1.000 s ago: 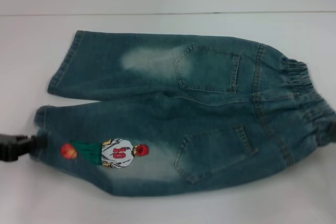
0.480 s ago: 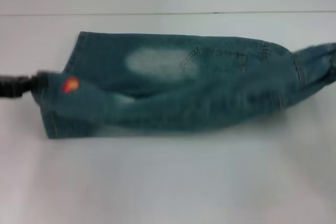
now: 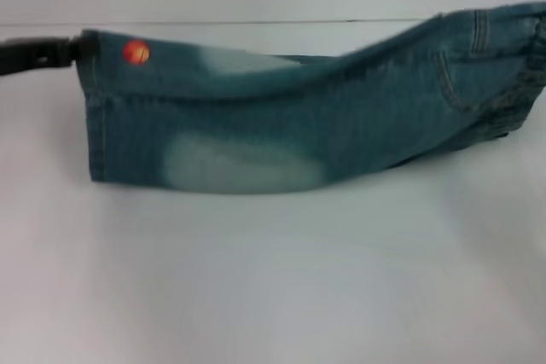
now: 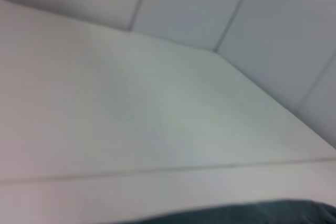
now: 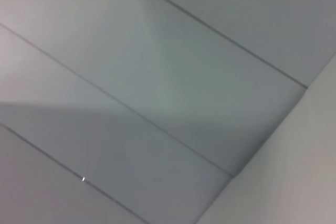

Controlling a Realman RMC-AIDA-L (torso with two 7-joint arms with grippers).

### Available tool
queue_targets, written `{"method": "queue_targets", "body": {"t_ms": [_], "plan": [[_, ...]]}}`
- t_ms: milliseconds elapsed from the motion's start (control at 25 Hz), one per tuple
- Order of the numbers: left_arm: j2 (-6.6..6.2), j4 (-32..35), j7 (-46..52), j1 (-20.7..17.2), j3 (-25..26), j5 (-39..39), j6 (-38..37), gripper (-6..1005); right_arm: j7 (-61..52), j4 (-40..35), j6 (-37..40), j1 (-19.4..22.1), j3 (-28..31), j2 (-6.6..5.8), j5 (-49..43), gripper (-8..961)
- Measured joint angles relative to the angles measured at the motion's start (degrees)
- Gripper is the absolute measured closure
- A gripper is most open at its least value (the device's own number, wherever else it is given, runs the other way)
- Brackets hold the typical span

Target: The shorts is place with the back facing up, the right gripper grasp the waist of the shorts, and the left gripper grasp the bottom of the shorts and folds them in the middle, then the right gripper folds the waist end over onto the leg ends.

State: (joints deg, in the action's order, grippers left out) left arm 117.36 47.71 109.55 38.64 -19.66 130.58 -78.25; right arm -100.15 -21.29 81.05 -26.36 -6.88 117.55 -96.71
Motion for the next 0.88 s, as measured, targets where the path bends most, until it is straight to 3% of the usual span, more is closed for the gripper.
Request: {"method": "queue_targets", "body": {"t_ms": [240,520,800,880], "plan": [[-0.1,-4.4,-1.0,3.0,-3.7,-1.8,8.5,968,2.9,0.5,-6.4,-1.8,0.0,1.12,4.4,869],[0.99,-10.1,-1.3,5.9,-8.3,-2.0,22.2,965,11.8,4.6,-14.0,-5.2,0.0,1.44,6.7,856],[4.35,-11.6,-3.9,6.9,-13.6,-2.0,32.9,961,22.7,8.3,-26.0,-9.2,-0.3,1.98,8.6,842],[4.79,-11.4,-3.9,6.7,-14.5,-2.0,33.7,960,23.7,8.6,-29.1,-10.1,-0.6,1.98,8.4,838]]}}
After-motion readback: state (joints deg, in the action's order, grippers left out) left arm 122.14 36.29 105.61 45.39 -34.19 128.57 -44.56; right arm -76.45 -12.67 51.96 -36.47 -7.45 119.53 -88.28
